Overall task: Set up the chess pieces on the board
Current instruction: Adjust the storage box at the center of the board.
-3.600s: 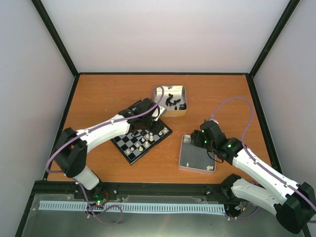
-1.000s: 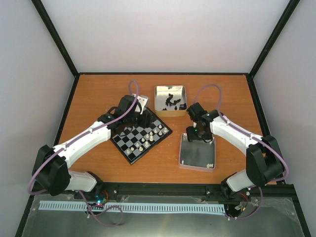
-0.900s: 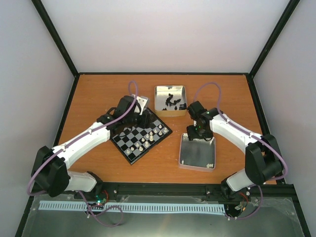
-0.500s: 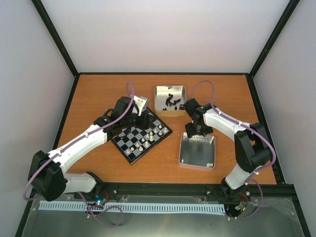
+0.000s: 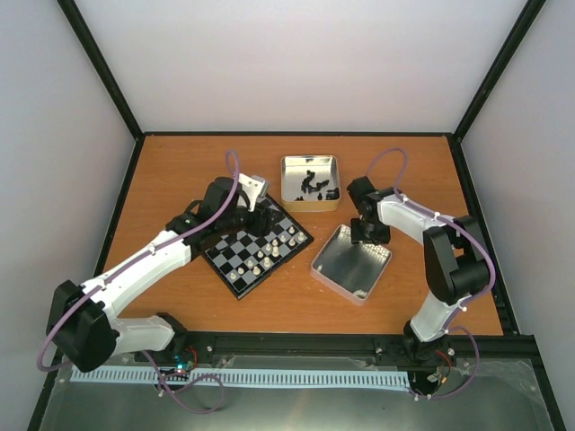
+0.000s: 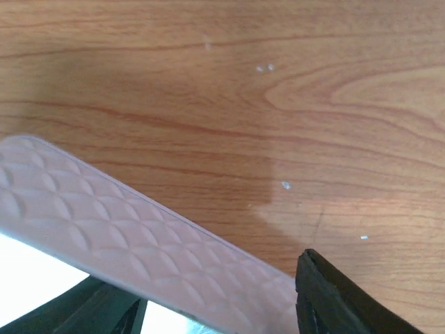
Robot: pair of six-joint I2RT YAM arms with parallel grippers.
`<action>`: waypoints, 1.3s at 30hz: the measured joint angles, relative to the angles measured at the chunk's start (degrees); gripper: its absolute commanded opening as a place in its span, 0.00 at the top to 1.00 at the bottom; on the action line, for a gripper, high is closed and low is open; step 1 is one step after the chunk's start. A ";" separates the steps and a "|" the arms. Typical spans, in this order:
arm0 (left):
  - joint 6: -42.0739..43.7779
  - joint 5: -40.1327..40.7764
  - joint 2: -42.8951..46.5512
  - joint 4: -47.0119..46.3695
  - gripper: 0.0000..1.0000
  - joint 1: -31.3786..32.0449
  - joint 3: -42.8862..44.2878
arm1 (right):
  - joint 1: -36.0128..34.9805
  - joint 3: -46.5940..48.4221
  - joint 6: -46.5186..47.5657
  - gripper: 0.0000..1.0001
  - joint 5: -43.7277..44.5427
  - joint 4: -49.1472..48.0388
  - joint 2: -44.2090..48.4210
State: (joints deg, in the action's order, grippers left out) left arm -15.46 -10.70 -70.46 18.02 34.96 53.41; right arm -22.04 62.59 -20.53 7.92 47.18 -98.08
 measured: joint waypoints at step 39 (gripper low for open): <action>0.28 0.11 1.38 -0.02 0.39 0.00 -2.12 | 6.32 -17.66 -34.88 0.27 -0.96 0.26 26.67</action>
State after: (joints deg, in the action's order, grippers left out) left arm -15.18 -10.59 -69.08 18.00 34.96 51.29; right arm -15.73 44.93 -55.42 6.96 47.44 -71.42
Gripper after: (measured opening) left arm 0.609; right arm 0.731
